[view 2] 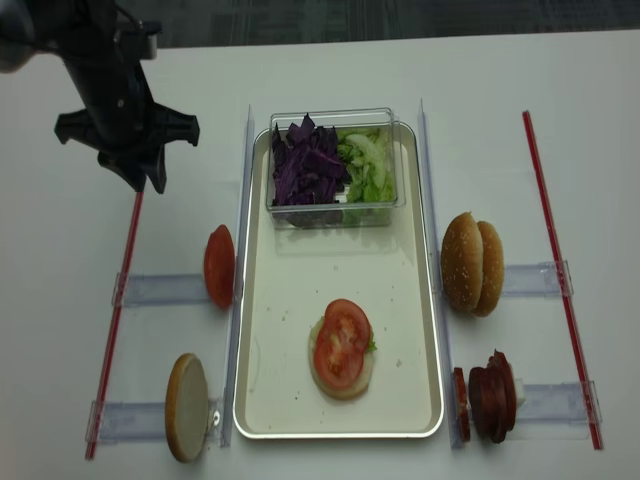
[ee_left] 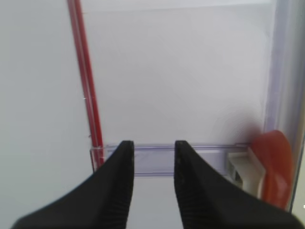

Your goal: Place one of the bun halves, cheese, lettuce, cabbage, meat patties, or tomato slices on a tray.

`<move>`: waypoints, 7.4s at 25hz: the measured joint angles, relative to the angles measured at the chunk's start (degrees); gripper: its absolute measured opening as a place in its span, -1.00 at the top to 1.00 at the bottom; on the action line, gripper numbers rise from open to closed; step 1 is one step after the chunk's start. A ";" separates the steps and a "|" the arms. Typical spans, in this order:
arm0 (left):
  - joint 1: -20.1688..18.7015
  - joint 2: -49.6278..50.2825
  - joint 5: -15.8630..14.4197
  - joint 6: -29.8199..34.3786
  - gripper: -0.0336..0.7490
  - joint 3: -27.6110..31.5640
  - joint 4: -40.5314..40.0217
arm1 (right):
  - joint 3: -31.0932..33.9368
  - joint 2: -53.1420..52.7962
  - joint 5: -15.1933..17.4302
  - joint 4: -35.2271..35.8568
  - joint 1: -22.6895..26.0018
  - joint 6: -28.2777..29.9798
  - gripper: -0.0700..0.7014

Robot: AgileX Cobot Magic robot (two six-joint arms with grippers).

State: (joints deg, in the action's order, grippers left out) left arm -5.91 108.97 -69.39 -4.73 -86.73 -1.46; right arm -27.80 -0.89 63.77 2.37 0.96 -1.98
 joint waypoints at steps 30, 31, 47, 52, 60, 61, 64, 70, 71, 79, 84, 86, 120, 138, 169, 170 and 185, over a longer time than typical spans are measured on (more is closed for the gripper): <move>1.47 -8.69 1.01 -1.57 -0.03 9.18 -2.04 | 0.00 0.00 0.11 0.00 0.00 0.18 -0.05; 1.47 -10.13 1.68 -1.57 -0.03 10.67 -2.04 | 0.00 0.00 0.11 0.00 0.00 0.18 -0.05; 1.56 -35.58 3.29 -1.57 -0.03 29.54 -2.04 | 0.00 0.00 0.11 0.00 0.00 0.08 -0.05; 1.60 -45.48 2.44 -1.67 -0.03 36.62 -2.04 | 0.00 0.00 0.11 0.00 0.00 0.08 -0.05; 1.83 -64.49 0.75 -2.62 -0.03 48.45 -2.04 | 0.00 0.00 0.11 0.00 0.00 0.08 -0.05; 1.83 -64.49 0.75 -2.62 -0.03 48.45 -2.04 | 0.00 0.00 0.11 0.00 0.00 0.08 -0.05; 1.83 -70.63 -0.81 -2.91 -0.03 51.68 -2.04 | 0.00 0.00 0.11 0.00 0.00 0.08 -0.05; 1.86 -78.39 -2.20 -3.15 -0.03 55.64 -2.04 | 0.00 0.00 0.11 0.00 0.00 0.08 -0.05; 1.86 -79.27 -2.20 -3.15 -0.03 55.64 -2.04 | 0.00 0.00 0.11 0.00 0.00 0.08 -0.05; 1.86 -86.97 -2.38 -3.15 -0.03 55.64 -2.04 | 0.00 0.00 0.11 0.00 0.00 0.08 -0.05; 1.86 -92.05 -2.79 -3.15 -0.03 55.64 -4.72 | 0.00 0.00 0.11 0.00 0.00 0.08 -0.05; 1.86 -92.77 -2.89 -3.15 -0.03 55.64 -4.84 | 0.00 0.00 0.11 0.00 0.00 0.08 -0.05; 1.86 -106.20 -2.59 -3.15 -0.01 56.30 -6.40 | 0.00 0.00 0.11 0.00 0.00 -0.14 -0.06; 2.57 -109.78 1.33 -1.78 -0.01 58.53 -6.67 | 0.00 0.00 0.11 0.00 0.00 -0.14 -0.05; 2.57 -109.87 1.45 -1.78 -0.01 58.53 -6.57 | 0.00 0.00 0.01 0.00 0.00 -0.38 -0.05; 2.57 -109.87 1.45 -1.78 -0.01 58.53 -6.57 | 0.00 0.00 0.01 0.00 0.00 -0.38 -0.05; 2.57 -109.87 1.45 -1.78 -0.01 58.53 -6.46 | 0.00 0.00 0.01 0.00 0.00 -0.38 -0.05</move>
State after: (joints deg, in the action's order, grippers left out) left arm -3.34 -0.90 -67.94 -6.51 -28.20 -7.92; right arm -27.80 -0.89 63.78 2.37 0.96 -2.37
